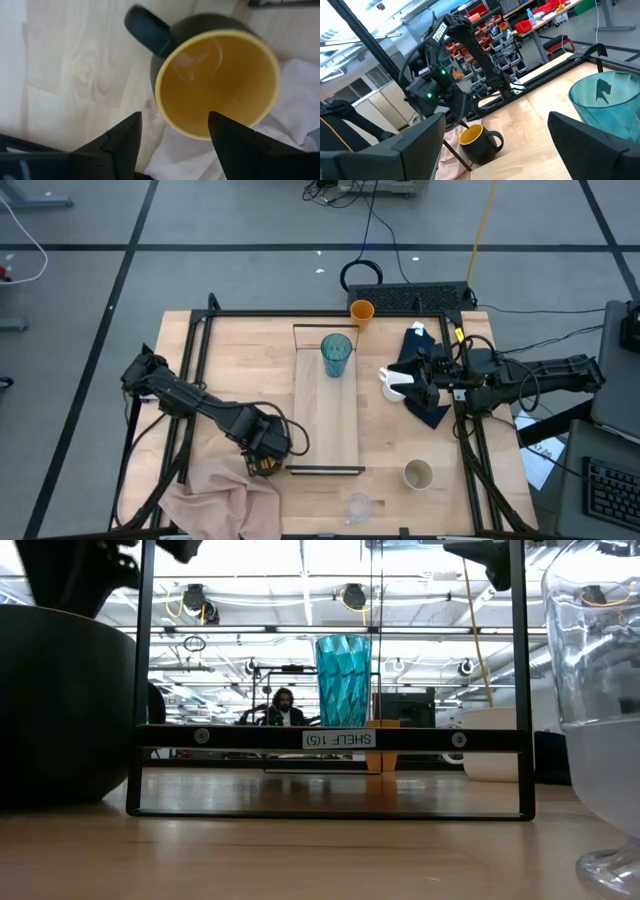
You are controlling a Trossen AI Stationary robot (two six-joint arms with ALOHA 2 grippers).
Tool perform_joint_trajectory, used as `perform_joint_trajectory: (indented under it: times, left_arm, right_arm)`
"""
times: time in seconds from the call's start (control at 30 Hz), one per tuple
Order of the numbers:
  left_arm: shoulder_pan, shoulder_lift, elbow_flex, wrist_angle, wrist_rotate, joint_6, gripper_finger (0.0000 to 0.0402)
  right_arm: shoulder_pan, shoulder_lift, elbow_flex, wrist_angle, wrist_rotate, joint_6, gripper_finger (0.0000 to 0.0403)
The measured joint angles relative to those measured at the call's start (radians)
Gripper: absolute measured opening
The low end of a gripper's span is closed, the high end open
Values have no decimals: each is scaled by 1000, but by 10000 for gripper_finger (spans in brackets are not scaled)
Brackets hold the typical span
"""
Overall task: Stack small to large cups/mugs on shelf
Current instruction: Put the yellow mug on the shelf
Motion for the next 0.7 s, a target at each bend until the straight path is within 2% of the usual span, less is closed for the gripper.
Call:
perform_joint_trajectory:
  times: [0.37, 0.7]
  left_arm:
    - [0, 0, -35, 45, -32, 5, 227]
    - [4, 0, -117, 81, 5, 8, 227]
  right_arm:
    - [6, 0, 0, 0, -1, 3, 343]
    - [6, 0, 0, 0, -1, 4, 343]
